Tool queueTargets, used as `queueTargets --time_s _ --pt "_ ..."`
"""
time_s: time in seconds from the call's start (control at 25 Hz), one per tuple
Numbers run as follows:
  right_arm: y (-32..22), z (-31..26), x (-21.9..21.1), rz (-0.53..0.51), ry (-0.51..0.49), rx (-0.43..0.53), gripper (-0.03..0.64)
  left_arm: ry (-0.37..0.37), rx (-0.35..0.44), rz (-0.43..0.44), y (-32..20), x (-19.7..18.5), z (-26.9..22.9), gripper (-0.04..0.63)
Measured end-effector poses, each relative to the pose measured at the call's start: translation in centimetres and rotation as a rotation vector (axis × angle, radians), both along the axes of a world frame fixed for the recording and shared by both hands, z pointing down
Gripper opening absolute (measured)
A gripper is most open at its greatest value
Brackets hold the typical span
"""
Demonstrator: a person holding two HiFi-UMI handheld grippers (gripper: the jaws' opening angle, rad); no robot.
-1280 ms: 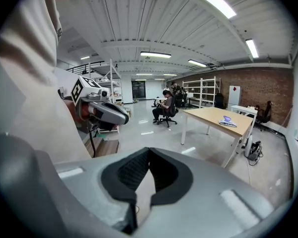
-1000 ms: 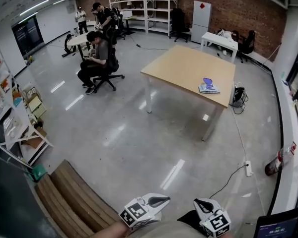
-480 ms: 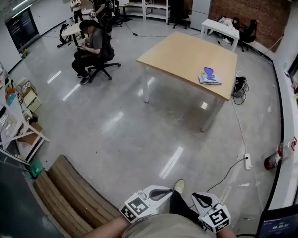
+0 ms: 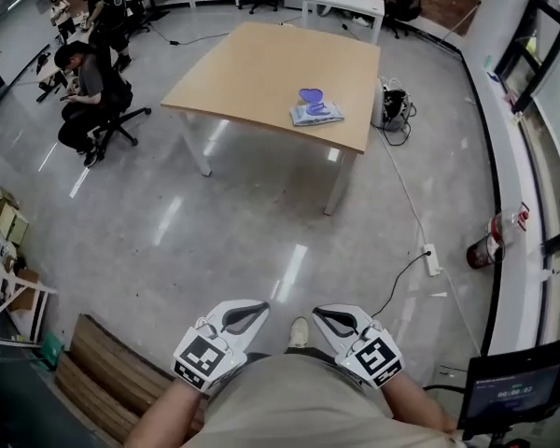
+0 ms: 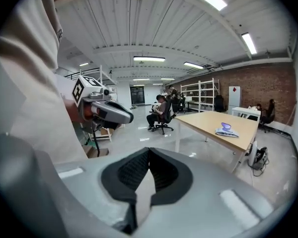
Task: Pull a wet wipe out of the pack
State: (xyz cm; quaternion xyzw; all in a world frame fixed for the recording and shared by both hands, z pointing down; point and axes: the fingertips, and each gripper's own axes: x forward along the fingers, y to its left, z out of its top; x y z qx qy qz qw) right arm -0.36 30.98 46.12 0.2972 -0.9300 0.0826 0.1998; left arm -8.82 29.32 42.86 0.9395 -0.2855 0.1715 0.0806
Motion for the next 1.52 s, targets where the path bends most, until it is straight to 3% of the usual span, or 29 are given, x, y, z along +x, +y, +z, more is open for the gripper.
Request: queueTargets --time_s 0.08,0.24,0.64,0.84,1.12,1.52 --pt "-2.7 0.2 1.9 0.006 0.011 0.005 0.002 0.029 -0.004 -0.008 -3.4 1.8 -0.2 0.006" --pt "-7.7 0.8 4.6 0.033 0.011 -0.03 0.003 0.115 -0.092 0.001 -9.1 4.7 -0.5 0.006" --pt "-23.3 2.5 3.1 0.112 0.034 -0.079 0.003 0.113 -0.071 0.051 -26.5 2.9 1.0 0.006" --pt "-33.3 0.8 0.1 0.148 0.07 -0.057 0.003 0.12 -0.092 0.133 -36.6 0.7 0.5 0.006" --pt "-43.8 0.2 -1.6 0.256 0.096 -0.047 0.003 0.088 -0.081 0.258 -46.5 -0.8 1.0 0.006" --pt "-53.4 3.3 3.3 0.291 0.159 -0.062 0.003 0.043 -0.139 0.223 -57.6 2.7 6.2 0.006"
